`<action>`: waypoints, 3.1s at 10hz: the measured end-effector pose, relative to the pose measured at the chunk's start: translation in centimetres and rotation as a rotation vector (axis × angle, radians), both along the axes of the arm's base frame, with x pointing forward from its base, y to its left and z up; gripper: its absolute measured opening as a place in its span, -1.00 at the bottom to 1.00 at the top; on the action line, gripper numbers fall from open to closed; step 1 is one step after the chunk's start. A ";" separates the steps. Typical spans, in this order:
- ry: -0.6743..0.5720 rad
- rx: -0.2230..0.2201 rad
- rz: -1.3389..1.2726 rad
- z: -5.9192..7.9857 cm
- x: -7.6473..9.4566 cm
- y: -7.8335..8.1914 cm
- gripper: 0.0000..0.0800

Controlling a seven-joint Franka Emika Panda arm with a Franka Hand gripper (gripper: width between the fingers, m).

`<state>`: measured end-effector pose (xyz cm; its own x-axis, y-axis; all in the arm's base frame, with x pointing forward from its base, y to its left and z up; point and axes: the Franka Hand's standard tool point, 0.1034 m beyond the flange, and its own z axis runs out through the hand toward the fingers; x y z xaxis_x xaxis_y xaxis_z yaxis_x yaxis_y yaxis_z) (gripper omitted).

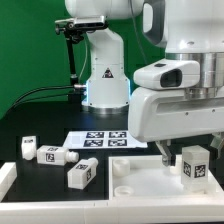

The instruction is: Assemble one leg

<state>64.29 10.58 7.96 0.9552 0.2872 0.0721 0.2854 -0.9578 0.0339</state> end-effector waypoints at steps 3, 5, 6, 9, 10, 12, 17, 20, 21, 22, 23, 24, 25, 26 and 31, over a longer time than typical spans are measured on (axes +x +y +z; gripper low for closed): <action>-0.001 0.011 -0.102 0.0 0.0 0.1 -0.04; -0.002 0.023 -0.243 0.0 0.0 0.1 -0.29; -0.002 0.028 -0.307 0.0 0.0 0.2 -0.29; 0.000 0.070 -0.785 0.0 -0.2 0.6 -0.29; 0.012 0.100 -0.969 -0.1 -0.2 0.6 -0.29; 0.057 0.177 -1.308 -0.2 -0.3 0.3 -0.28; 0.054 0.160 -1.205 -0.1 -0.3 0.5 -0.03; 0.047 0.156 -0.957 0.1 -0.4 0.8 0.58; 0.017 0.172 -1.018 0.3 -0.6 1.1 0.61; 0.020 0.169 -1.003 0.2 -0.6 1.0 0.61; 0.019 0.169 -1.003 0.1 -0.6 1.0 0.62; 0.017 0.167 -0.984 0.1 -0.6 1.1 0.62; 0.005 0.146 -0.813 0.1 -0.6 1.2 0.62; 0.006 0.140 -0.734 0.1 -0.6 1.3 0.62; -0.002 0.132 -0.643 0.0 -0.3 1.1 0.62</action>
Offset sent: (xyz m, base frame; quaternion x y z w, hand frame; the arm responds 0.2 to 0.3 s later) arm 0.0000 0.0000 0.0000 0.0000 0.0000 0.1938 0.9810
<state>63.95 11.65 7.95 0.9333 -0.3523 0.0697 -0.3452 -0.9336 -0.0958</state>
